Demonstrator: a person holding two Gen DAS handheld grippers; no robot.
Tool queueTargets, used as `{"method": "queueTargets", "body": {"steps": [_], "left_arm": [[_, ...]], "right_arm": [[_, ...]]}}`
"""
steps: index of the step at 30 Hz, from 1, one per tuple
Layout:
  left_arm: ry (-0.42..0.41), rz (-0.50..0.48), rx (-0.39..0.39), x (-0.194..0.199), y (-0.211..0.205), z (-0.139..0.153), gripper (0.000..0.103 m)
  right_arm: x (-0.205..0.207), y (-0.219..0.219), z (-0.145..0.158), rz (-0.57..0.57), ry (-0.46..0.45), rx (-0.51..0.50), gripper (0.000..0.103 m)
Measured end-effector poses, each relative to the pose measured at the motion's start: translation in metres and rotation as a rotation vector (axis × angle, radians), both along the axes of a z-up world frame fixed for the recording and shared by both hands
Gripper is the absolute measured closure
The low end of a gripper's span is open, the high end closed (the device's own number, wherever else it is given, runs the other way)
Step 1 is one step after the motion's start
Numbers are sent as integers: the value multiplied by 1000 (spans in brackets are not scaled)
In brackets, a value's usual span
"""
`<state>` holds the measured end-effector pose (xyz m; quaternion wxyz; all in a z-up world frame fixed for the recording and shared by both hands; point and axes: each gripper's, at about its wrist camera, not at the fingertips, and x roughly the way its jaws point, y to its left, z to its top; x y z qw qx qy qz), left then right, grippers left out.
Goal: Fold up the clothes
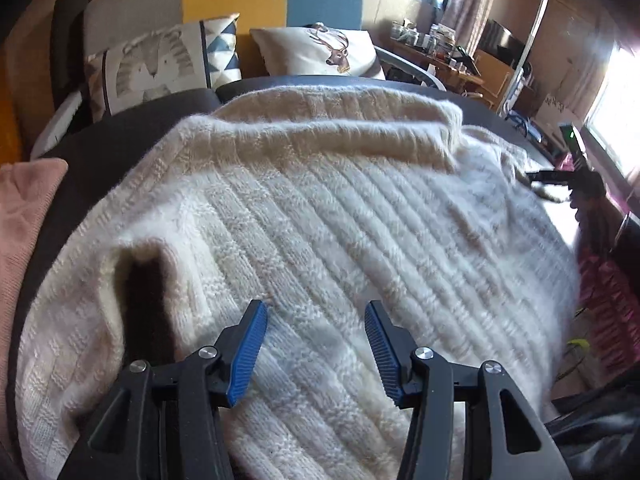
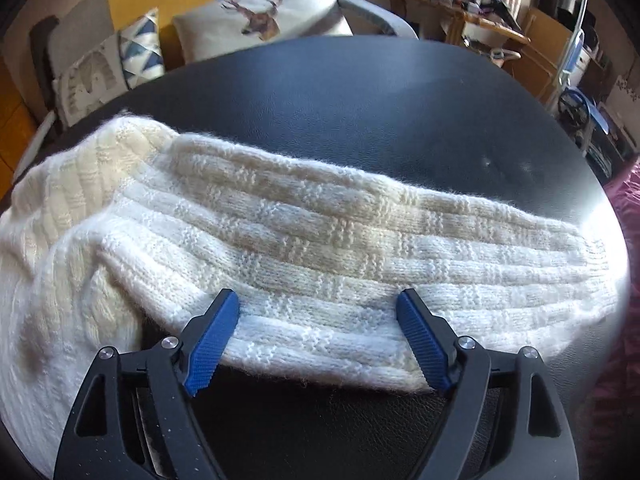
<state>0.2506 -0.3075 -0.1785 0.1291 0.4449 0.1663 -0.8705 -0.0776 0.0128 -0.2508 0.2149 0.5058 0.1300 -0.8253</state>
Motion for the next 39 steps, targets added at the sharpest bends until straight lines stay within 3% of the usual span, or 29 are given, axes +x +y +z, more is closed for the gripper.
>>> {"method": "queueTargets", "body": {"steps": [3,7,10,13,19,23,27,30,34,36,39], "left_arm": [[55,31,-15,-14,-16,26,51],[129,51,-26,-47,-40,60,51],[130,68,-85,-80,-59,77,51],[115,90,-117,-105,-78,83,51],[68,127,-92,-149,-115,68,51],[53,84,-46,-158,-116,50,51],[-23,14,-49,-162,-101,19,51],[-77,23,6,-157,-101,-4,51],[-54,-1,3,-153,-99,-1,51],[-5,14,2,-155,-106,13,51],[62,61,17,-160,-125,29,51]], "right_arm": [[0,-23,34,38,62,-38,19],[0,-80,74,195,127,-68,19],[-5,-131,84,309,107,-105,19],[-11,-169,79,375,60,-157,19],[-35,-232,45,438,-89,-216,19],[-29,-266,22,511,-105,-147,19],[-17,-285,-5,563,-96,9,19],[-10,-278,-7,594,-97,-14,19],[-6,-277,-1,633,-58,-2,19],[-9,-279,7,633,-37,-43,19],[-8,-289,7,663,-80,-93,19]]}}
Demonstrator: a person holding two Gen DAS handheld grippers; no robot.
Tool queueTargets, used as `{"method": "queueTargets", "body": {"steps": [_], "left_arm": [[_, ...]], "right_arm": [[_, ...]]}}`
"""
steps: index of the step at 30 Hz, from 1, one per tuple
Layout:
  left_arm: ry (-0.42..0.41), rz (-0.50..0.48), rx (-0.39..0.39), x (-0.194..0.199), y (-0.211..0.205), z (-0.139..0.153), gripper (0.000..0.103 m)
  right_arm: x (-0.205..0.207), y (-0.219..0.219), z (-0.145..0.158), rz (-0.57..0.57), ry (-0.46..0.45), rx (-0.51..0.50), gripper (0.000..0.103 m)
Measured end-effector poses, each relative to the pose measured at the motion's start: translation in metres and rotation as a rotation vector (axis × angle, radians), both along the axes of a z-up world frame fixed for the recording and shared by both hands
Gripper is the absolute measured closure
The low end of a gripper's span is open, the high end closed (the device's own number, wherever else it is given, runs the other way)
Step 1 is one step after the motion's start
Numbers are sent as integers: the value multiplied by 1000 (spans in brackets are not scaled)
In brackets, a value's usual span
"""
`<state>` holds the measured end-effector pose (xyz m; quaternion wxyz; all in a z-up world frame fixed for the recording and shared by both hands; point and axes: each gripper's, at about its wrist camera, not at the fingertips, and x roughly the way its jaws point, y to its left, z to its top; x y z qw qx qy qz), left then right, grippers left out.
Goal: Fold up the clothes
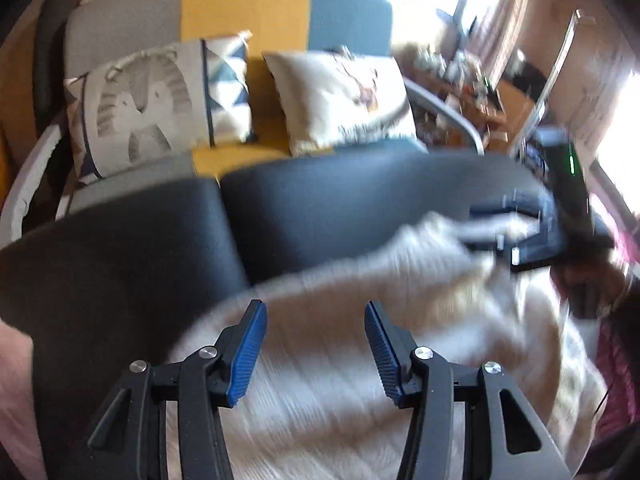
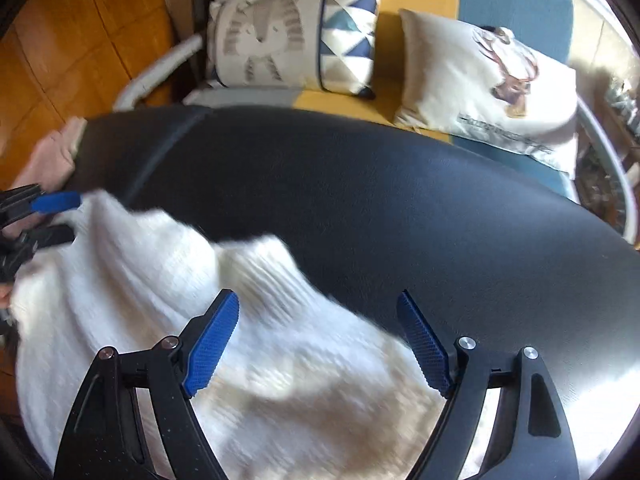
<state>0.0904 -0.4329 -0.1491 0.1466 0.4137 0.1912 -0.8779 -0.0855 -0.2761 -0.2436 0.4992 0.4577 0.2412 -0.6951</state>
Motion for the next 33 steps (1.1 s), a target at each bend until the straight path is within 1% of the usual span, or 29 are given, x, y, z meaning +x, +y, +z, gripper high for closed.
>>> {"method": "queueTargets", "body": {"steps": [1,2,3,4,5,6,7,8,9,11,12,13,15,16,17,18,19,21,23,25,26,27,28,29,30,31,32,33], "left_arm": [[11,16,31,-4,-9,0,51],[8,29,83,-9,-20,-5,51],[-22,40,134,-16,-30,-13,51],[-77,57,169,-22,-38,-26,51],[-121,64,193,-28,-43,-37,51],[-127,37,174,-29,-38,-39,51],[-133,9,154,-30,-34,-41,51],[-140,-20,139,-31,-29,-43,51],[-154,-53,142,-31,-22,-45,51],[-175,-107,140,-31,-8,-50,51],[-172,-114,111,-29,-3,-49,51],[-163,-112,115,-27,-1,-47,51],[-140,-107,120,-22,2,-43,64],[-107,-90,106,-17,4,-38,67],[-69,-71,53,-11,7,-31,77],[-34,-60,-24,-7,12,-22,80],[2,-48,-97,-2,17,-14,81],[75,-18,-209,6,27,2,84],[134,-11,-260,11,35,13,84],[132,-20,-327,9,46,16,84],[103,-33,-339,6,47,12,84],[72,-39,-325,3,44,7,84],[53,-34,-286,-2,40,2,84],[51,-32,-218,-2,33,-1,84],[55,-39,-179,0,31,-2,84],[52,-59,-167,0,33,-3,84],[42,-79,-159,0,36,-4,83],[5,-104,-170,-3,42,-8,83]], "right_arm": [[2,-5,-4,19,0,13,19],[5,-8,-7,36,16,24,17],[7,-12,-11,54,31,36,16],[10,-13,-11,67,38,38,17],[13,-12,-11,77,40,34,19],[15,-12,-10,87,43,30,27],[18,-10,-9,99,43,23,32],[21,-7,-7,111,41,14,44],[23,-4,-6,124,40,5,61],[28,0,-2,131,27,-9,81],[31,1,-1,135,37,-13,82],[36,3,2,143,58,-20,83],[44,8,10,154,101,-46,84],[45,11,16,144,121,-70,85],[46,16,24,125,148,-100,85],[47,20,31,105,182,-127,85],[48,23,38,81,230,-152,85],[49,29,52,24,343,-199,85],[47,30,57,-26,411,-229,85],[41,28,54,-61,420,-232,85],[35,26,50,-68,392,-217,85],[27,24,43,-68,347,-193,85],[22,23,40,-74,304,-185,84],[17,22,38,-84,261,-188,84],[13,22,36,-94,219,-191,84],[12,24,37,-94,193,-197,84],[12,25,39,-86,185,-199,81],[13,22,42,-76,174,-203,78]]}}
